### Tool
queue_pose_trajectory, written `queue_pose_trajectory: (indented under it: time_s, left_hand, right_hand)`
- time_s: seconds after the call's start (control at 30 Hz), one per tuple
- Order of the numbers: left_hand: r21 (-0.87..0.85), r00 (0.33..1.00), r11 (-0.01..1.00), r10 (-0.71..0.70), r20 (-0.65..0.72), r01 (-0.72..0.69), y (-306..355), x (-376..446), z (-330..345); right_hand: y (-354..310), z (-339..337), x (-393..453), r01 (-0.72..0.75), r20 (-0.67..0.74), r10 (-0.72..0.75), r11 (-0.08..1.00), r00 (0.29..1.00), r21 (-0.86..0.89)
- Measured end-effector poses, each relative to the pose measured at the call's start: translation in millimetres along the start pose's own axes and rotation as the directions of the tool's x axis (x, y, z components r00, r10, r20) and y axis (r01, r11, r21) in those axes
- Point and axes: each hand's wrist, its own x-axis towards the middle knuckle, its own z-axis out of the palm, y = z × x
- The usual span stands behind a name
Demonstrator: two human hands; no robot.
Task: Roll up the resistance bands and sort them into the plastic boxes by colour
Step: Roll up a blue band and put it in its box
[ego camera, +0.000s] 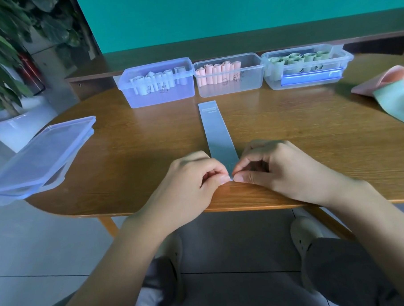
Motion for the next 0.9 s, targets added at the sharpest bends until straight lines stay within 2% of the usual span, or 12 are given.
queue_pose_trajectory:
  time_s: [0.23,0.47,0.6,0.67,0.77,0.9]
  left_hand:
    - [-0.009,0.997,0.999,0.039,-0.072,-0.04,-2.4,3.7,4.7]
    - [0.001,0.998,0.998,0.055,-0.03,-0.055,-0.6,0.9,3.3]
    - [-0.004,0.999,1.0,0.011,-0.036,-0.011,1.5,1.8,2.6]
    - [0.009,0.999,1.0,-0.008,-0.033,0.008,0.9,3.3,3.9]
    - [0.027,0.998,1.0,-0.008,-0.057,0.009,-0.8,4.7,6.2]
    - [0.071,0.992,0.997,0.007,-0.128,0.002,-1.1,5.7,9.8]
  right_hand:
    - [1.0,0.0,5.6,-0.02,-0.038,0.02,1.0,0.999,0.005]
    - [1.5,3.2,8.8,-0.109,-0.055,0.115,0.989,0.992,0.095]
    - [0.8,3.2,7.0,-0.066,-0.089,0.077,0.99,0.993,0.127]
    - [1.6,1.3,5.3,-0.037,-0.061,0.045,0.991,0.997,0.127]
    - [5.4,-0.6,4.1,-0.009,-0.018,0.01,0.998,1.0,0.06]
    - [9.4,2.4,5.7,-0.009,-0.07,0.01,1.0,0.997,0.016]
